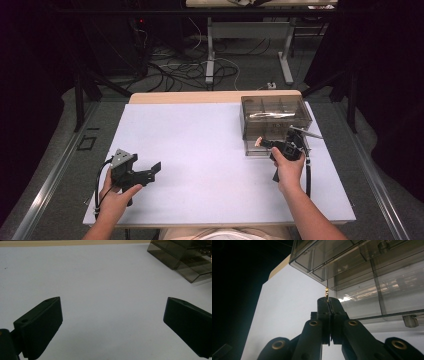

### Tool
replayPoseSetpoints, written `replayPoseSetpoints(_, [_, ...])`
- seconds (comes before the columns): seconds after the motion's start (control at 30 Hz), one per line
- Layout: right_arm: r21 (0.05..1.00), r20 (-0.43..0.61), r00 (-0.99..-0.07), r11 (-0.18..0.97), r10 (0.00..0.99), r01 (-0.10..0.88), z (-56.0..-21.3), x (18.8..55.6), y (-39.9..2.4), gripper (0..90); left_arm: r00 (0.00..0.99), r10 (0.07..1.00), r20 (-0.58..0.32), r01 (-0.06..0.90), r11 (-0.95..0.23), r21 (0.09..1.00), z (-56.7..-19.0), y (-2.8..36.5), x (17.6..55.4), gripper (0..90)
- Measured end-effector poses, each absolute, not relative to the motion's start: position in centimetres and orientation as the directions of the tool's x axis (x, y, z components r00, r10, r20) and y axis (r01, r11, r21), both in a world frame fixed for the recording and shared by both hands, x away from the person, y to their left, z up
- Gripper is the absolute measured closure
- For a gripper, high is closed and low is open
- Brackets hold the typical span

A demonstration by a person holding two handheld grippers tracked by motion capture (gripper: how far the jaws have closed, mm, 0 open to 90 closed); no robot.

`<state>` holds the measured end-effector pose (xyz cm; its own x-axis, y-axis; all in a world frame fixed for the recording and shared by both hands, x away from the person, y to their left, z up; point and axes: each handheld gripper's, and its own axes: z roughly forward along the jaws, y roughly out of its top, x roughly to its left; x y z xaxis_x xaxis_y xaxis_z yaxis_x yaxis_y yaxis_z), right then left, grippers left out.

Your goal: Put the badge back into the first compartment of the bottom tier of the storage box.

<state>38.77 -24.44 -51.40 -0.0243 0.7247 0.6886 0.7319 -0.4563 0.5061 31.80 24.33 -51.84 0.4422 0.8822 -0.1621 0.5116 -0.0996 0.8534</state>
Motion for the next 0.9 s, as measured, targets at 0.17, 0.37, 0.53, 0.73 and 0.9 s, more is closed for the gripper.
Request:
replayPoseSetpoints(0.17, [0.494, 0.683, -0.021, -0.441, 0.73, 0.749, -51.7, 39.0, -24.6, 88.5, 0.441, 0.883, -0.159, 0.512, -0.102, 0.853, -51.9, 24.4, 31.8, 2.3])
replayPoseSetpoints(0.37, [0.491, 0.677, -0.009, -0.443, 0.736, 0.75, -52.1, 39.4, -24.5, 88.5, 0.436, 0.885, -0.161, 0.515, -0.099, 0.852, -51.9, 24.4, 31.8, 2.3])
replayPoseSetpoints(0.53, [0.494, 0.683, -0.004, -0.458, 0.73, 0.739, -52.4, 39.7, -24.3, 88.6, 0.432, 0.887, -0.161, 0.513, -0.095, 0.853, -52.0, 24.3, 31.9, 2.3])
replayPoseSetpoints(0.73, [0.493, 0.674, -0.005, -0.444, 0.739, 0.748, -52.8, 39.9, -24.4, 88.5, 0.427, 0.889, -0.166, 0.519, -0.091, 0.85, -52.1, 24.4, 31.9, 2.3])
replayPoseSetpoints(0.9, [0.492, 0.66, -0.002, -0.431, 0.751, 0.756, -53.5, 40.0, -24.1, 88.5, 0.424, 0.89, -0.167, 0.522, -0.089, 0.848, -52.2, 24.4, 31.9, 2.3])
